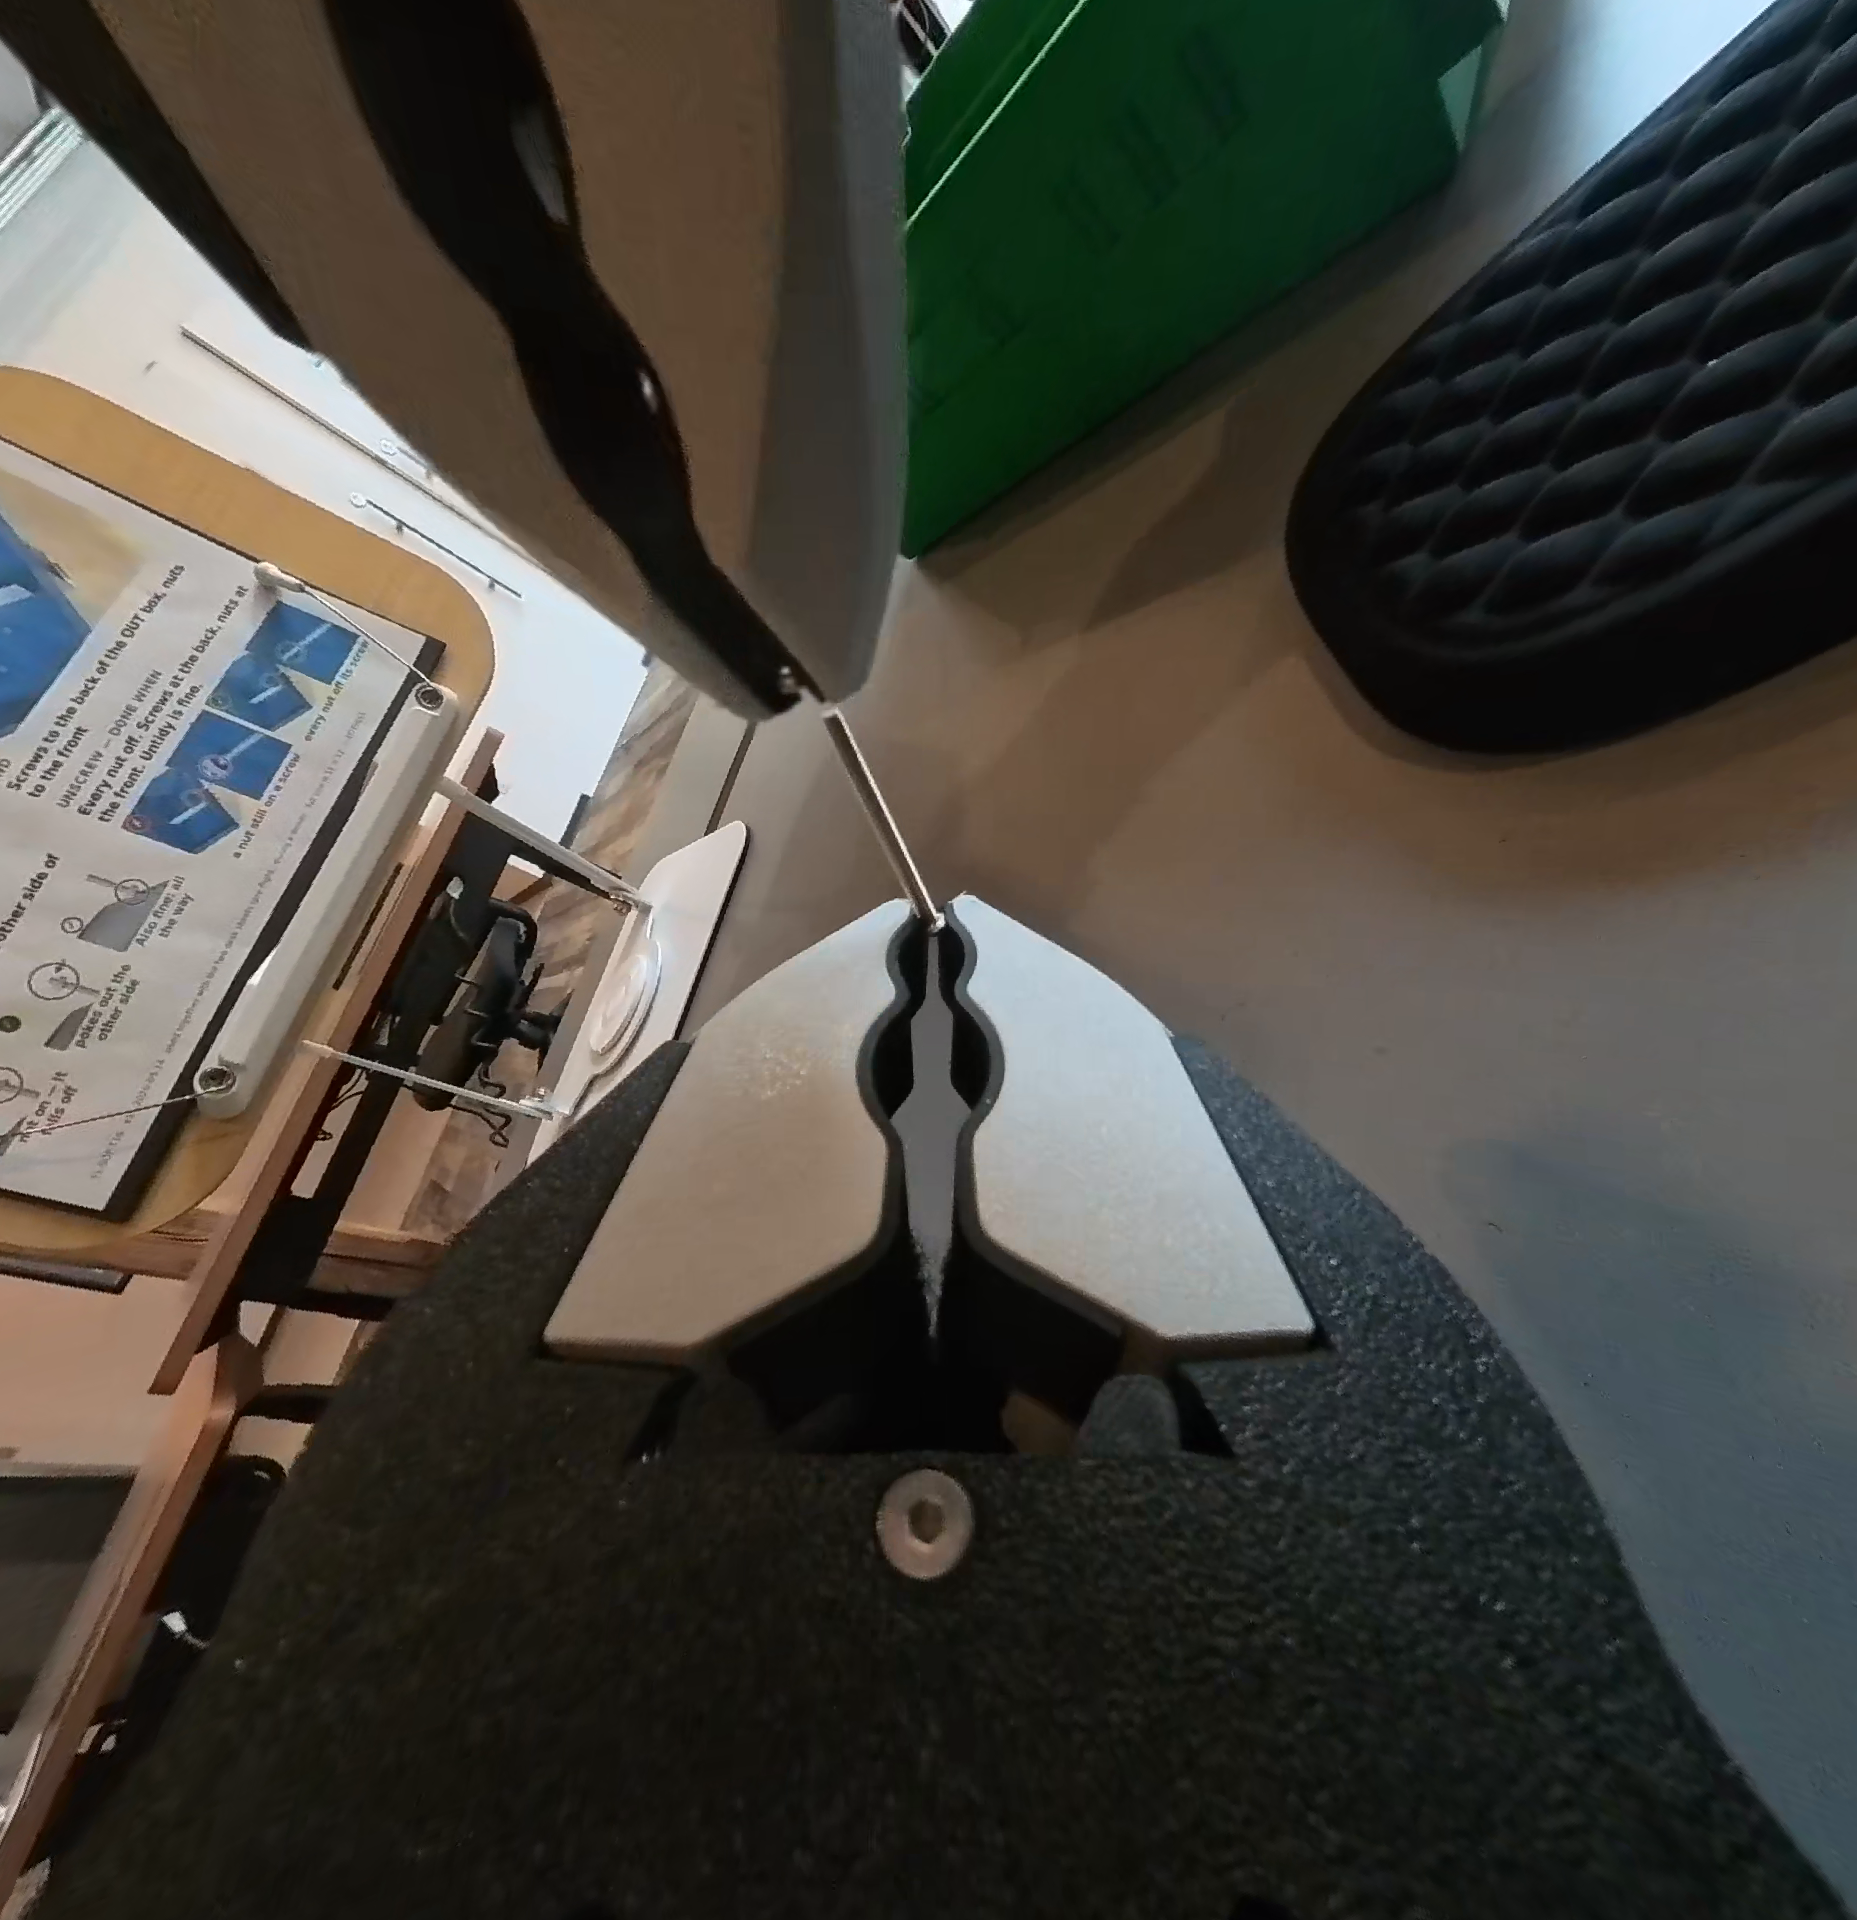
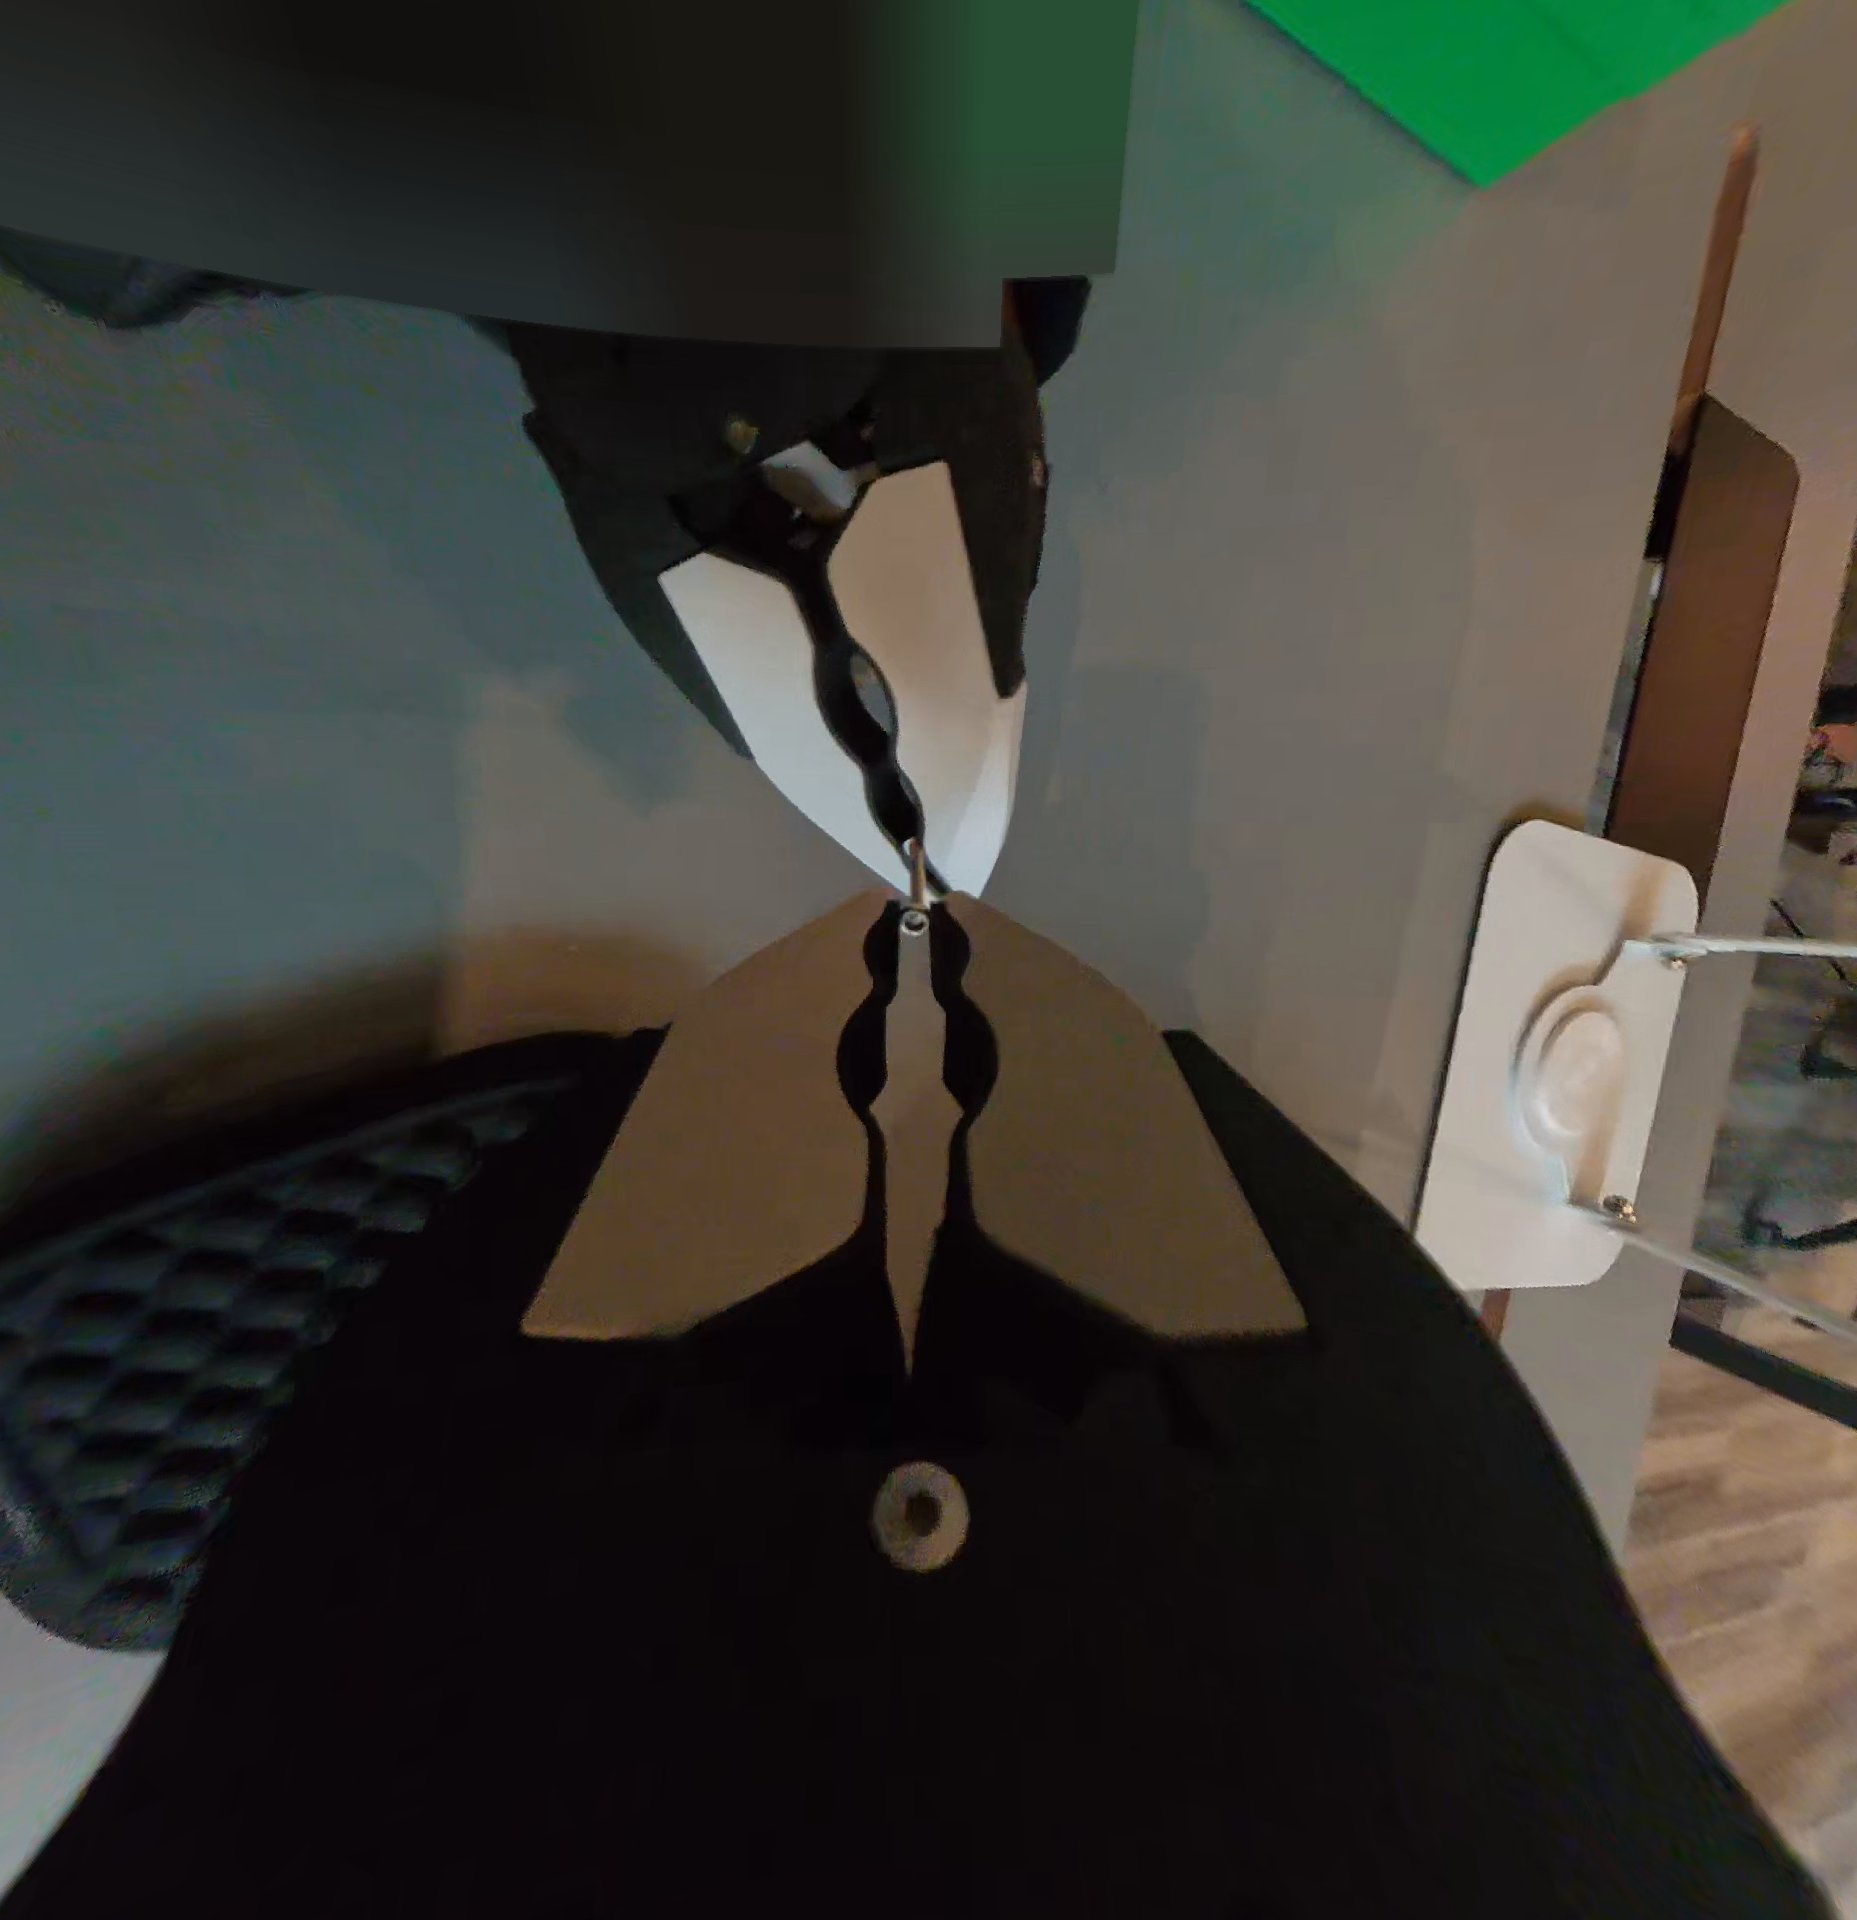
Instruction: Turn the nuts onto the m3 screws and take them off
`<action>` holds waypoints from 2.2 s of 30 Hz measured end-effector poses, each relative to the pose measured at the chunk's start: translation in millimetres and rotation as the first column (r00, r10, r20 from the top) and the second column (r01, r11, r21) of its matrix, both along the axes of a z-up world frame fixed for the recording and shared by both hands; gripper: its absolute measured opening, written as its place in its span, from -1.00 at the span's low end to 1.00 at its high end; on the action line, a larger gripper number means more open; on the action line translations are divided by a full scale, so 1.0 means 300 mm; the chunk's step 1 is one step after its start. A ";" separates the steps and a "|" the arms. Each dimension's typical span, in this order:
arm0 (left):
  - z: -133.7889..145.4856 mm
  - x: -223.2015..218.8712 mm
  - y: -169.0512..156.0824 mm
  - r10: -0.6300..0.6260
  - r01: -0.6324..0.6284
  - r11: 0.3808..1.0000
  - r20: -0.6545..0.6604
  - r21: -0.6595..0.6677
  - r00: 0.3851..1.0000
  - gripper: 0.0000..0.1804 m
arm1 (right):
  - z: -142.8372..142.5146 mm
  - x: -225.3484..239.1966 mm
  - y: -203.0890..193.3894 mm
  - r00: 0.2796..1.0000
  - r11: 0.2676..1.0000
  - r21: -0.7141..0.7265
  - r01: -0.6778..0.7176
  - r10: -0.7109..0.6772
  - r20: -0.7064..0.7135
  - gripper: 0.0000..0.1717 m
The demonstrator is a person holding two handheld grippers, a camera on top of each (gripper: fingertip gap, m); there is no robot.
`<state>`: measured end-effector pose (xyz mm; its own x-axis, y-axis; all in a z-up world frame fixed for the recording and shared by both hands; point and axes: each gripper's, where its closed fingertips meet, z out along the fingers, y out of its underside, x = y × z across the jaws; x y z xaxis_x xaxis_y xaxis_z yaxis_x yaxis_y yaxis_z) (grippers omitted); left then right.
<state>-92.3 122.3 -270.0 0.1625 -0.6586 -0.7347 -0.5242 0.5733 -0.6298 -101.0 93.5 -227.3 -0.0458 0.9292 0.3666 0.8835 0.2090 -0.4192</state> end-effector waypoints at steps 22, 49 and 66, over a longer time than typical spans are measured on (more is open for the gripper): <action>0.012 0.003 -0.013 -0.019 0.019 1.000 0.024 -0.002 1.000 -0.99 | -0.008 -0.003 -0.002 0.998 0.998 0.024 -0.066 0.066 0.017 -0.95; 0.033 -0.004 0.001 0.019 -0.020 1.000 0.056 0.010 0.998 -0.99 | 0.045 -0.001 0.000 0.997 0.999 -0.024 0.047 -0.048 -0.063 -0.83; 0.036 -0.001 -0.005 0.003 -0.001 1.000 0.075 -0.027 0.997 -0.99 | 0.024 -0.012 0.010 0.948 0.939 0.154 -0.308 0.290 0.131 -0.93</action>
